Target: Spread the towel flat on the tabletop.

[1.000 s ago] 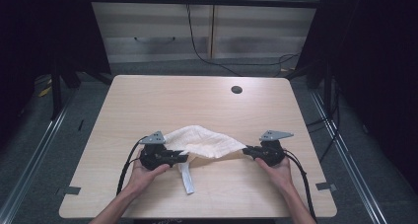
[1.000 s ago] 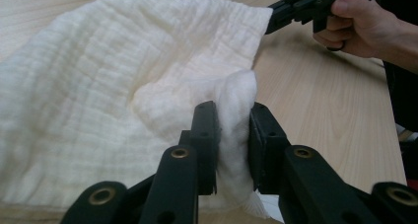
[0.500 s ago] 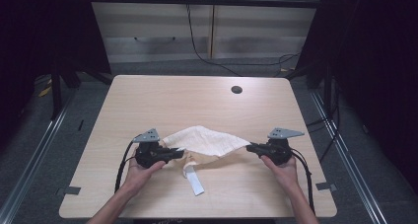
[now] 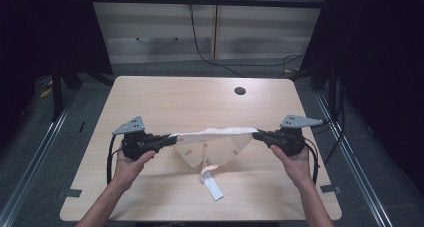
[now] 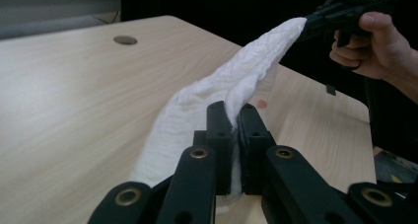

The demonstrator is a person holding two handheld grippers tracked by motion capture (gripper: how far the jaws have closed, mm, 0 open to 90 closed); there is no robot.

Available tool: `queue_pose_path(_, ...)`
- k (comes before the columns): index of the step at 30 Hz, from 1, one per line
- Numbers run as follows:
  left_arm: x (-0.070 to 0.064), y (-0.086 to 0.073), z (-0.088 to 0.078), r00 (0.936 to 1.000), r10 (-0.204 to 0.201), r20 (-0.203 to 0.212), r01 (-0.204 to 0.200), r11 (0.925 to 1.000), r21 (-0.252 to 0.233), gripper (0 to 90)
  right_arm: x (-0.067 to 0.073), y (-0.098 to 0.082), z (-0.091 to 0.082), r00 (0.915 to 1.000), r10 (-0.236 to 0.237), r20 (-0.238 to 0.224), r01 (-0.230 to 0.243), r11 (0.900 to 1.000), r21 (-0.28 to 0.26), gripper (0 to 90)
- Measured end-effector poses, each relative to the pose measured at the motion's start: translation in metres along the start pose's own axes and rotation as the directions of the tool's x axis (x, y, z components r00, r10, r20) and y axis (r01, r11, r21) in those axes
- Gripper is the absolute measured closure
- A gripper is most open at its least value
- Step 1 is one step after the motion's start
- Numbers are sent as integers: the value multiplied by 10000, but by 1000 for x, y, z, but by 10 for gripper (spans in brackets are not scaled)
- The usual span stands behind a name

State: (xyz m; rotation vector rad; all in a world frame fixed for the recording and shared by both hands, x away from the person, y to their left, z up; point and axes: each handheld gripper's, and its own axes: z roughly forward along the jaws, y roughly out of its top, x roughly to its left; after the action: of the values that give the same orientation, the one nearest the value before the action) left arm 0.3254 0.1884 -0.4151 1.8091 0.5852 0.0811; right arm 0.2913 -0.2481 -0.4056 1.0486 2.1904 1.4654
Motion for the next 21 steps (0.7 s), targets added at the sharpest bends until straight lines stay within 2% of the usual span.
queue_pose_path(2, -3, 10, -2, 9998, 213, -30, -213, 9997, -110, 862, 2, 13, -6, 9998, -170, 51, 170, 9998, -54, 877)
queue_pose_path(3, -3, 10, -2, 9998, 213, -30, -213, 9997, -110, 862, 2, 13, -6, 9998, -170, 51, 170, 9998, -54, 877)
queue_pose_path(4, -6, 20, -6, 9992, 389, -16, -390, 9989, -267, 862, 4, 27, -14, 9993, -348, 98, 350, 9992, -196, 877)
queue_pose_path(6, -7, 25, -8, 9989, 459, -23, -459, 9983, -364, 862, 4, 31, -17, 9992, -391, 112, 394, 9989, -260, 877)
queue_pose_path(7, -8, 35, -12, 9984, 567, -39, -568, 9969, -551, 862, 5, 43, -25, 9986, -516, 107, 520, 9977, -423, 877)
queue_pose_path(8, -9, 37, -13, 9980, 621, -69, -625, 9962, -600, 862, 5, 48, -27, 9982, -593, 132, 599, 9972, -458, 877)
queue_pose_path(12, -10, 50, -17, 9973, 714, -142, -724, 9932, -917, 862, 10, 63, -35, 9961, -867, 170, 876, 9943, -601, 877)
queue_pose_path(16, -12, 57, -21, 9958, 875, -271, -898, 9906, -1033, 862, 14, 73, -41, 9951, -981, 109, 986, 9918, -815, 877)
queue_pose_path(21, -12, 63, -20, 9947, 998, -241, -1017, 9901, -972, 861, 13, 80, -44, 9969, -772, 140, 782, 9923, -956, 877)
